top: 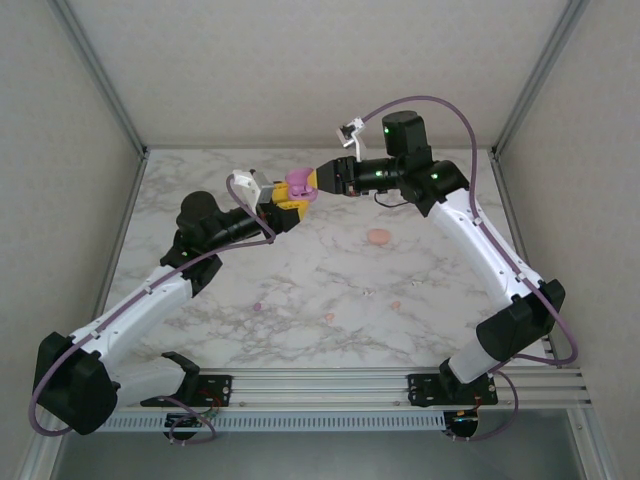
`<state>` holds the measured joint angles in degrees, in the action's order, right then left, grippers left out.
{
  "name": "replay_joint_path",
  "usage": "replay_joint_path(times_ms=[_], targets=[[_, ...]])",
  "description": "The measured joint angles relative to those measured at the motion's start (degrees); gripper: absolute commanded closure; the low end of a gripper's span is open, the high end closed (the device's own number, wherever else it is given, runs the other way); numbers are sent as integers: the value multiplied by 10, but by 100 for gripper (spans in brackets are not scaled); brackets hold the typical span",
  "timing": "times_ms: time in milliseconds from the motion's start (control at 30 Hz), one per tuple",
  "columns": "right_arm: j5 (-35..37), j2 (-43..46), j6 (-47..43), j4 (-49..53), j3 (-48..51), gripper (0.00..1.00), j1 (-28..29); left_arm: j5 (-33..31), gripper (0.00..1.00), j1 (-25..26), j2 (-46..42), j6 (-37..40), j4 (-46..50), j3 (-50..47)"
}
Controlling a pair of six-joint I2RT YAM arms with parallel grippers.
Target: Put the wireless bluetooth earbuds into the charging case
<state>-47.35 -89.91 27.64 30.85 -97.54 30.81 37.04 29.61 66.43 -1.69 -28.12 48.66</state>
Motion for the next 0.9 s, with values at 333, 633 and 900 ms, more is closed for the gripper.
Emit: replay_joint_path(times_ms=[333,633,900], targets=[[13,0,1,3,-1,68,0,-3,71,0,0,15,4,0],[15,0,3,3,-1,75,0,-7,71,0,-1,28,14,5],[13,5,3,2,-1,66,0,-19,71,0,-1,30,17,5]])
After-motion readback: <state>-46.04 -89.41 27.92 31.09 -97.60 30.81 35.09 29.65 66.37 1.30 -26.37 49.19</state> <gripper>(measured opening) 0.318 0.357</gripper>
